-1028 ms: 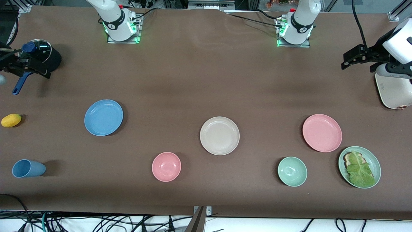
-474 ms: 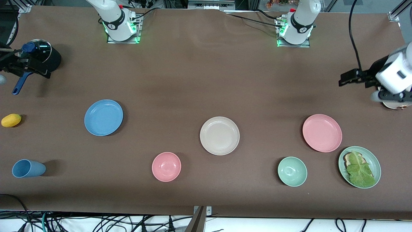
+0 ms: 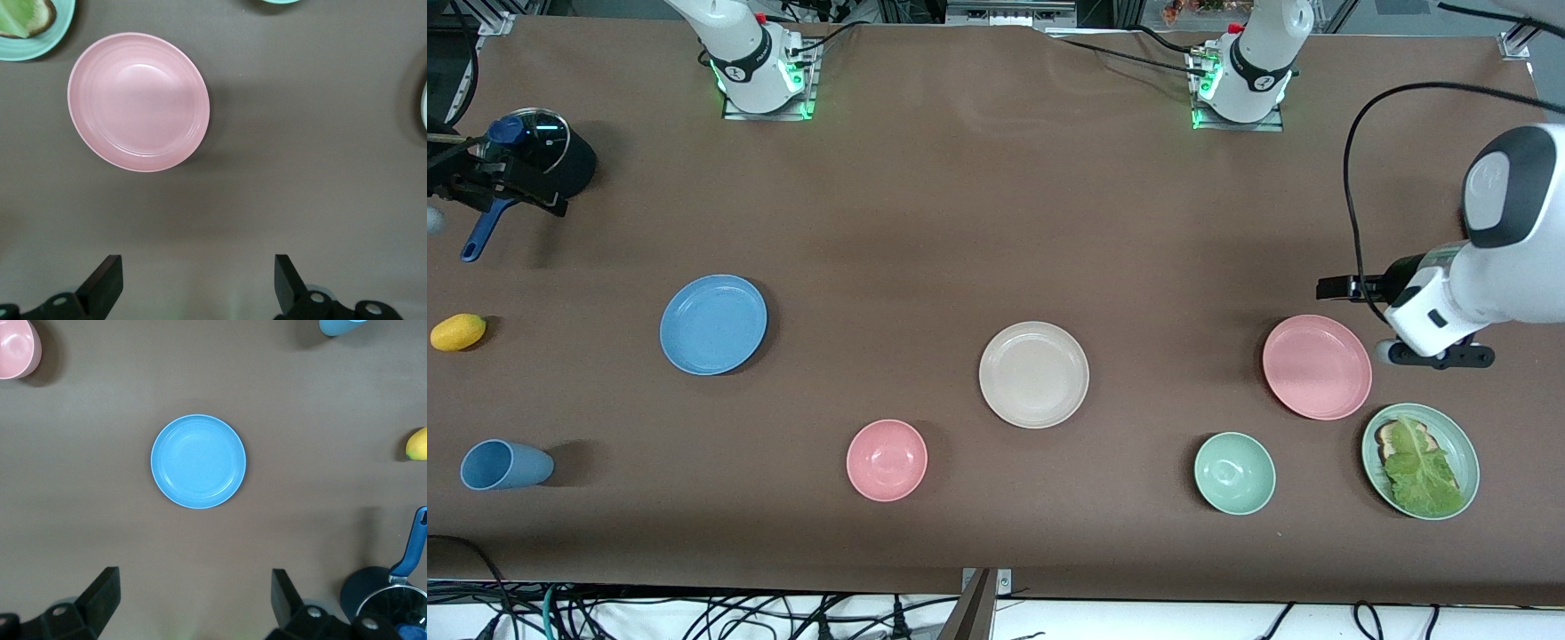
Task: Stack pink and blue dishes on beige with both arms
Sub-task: 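Move the left gripper down to the rim of the pink plate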
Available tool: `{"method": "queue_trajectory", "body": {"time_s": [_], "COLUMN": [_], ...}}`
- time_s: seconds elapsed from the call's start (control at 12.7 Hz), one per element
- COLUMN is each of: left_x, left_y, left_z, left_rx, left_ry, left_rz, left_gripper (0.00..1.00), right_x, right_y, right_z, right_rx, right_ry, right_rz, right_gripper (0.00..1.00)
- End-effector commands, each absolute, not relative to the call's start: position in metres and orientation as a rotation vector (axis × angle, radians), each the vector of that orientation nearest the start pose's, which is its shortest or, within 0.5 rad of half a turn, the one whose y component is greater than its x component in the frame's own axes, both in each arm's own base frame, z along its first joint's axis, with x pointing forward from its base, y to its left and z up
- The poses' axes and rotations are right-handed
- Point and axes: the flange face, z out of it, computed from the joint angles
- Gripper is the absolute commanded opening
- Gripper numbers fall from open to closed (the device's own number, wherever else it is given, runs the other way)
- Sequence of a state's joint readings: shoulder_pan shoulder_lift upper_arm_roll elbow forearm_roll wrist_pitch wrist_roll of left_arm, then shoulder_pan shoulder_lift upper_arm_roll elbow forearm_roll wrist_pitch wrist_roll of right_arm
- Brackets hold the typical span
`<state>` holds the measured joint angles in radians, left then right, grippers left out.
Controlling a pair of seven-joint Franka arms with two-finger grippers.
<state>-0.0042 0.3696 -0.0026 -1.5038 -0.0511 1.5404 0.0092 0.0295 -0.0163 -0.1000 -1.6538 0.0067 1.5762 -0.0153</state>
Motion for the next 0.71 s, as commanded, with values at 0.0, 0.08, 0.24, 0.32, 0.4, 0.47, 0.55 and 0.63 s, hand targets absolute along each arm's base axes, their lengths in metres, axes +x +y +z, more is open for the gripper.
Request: {"method": "queue_trajectory", "body": {"time_s": [0.0,0.08,0.24,0.32,0.4,0.47,0.55,0.63], "left_x": [0.641,0.646,0.649,0.650,0.650,0.651,0.651,0.650], "left_y": [-0.005,0.004,0.037,0.050,0.073,0.093,0.105,0.117], "left_z": [0.418,0.414,0.385,0.374,0.363,0.352,0.340,0.329], "left_rx": [-3.156,-3.209,-3.256,-3.300,-3.350,-3.381,-3.402,-3.422], "left_ry": [0.012,-0.032,-0.106,-0.071,-0.020,0.009,0.047,0.067], "left_rz": [0.554,0.501,0.462,0.457,0.448,0.428,0.415,0.405], "left_gripper": [1.00,1.00,1.00,1.00,1.00,1.00,1.00,1.00], "right_x": [0.545,0.545,0.545,0.545,0.545,0.545,0.545,0.545], "right_y": [-0.038,-0.038,-0.039,-0.039,-0.039,-0.038,-0.038,-0.039], "right_z": [0.600,0.599,0.599,0.600,0.600,0.599,0.600,0.599], "right_rx": [-3.110,-3.109,-3.110,-3.110,-3.109,-3.109,-3.110,-3.109], "right_ry": [0.068,0.068,0.070,0.070,0.070,0.070,0.068,0.070], "right_rz": [0.089,0.091,0.091,0.089,0.088,0.091,0.089,0.091], "right_gripper": [1.00,1.00,1.00,1.00,1.00,1.00,1.00,1.00]}}
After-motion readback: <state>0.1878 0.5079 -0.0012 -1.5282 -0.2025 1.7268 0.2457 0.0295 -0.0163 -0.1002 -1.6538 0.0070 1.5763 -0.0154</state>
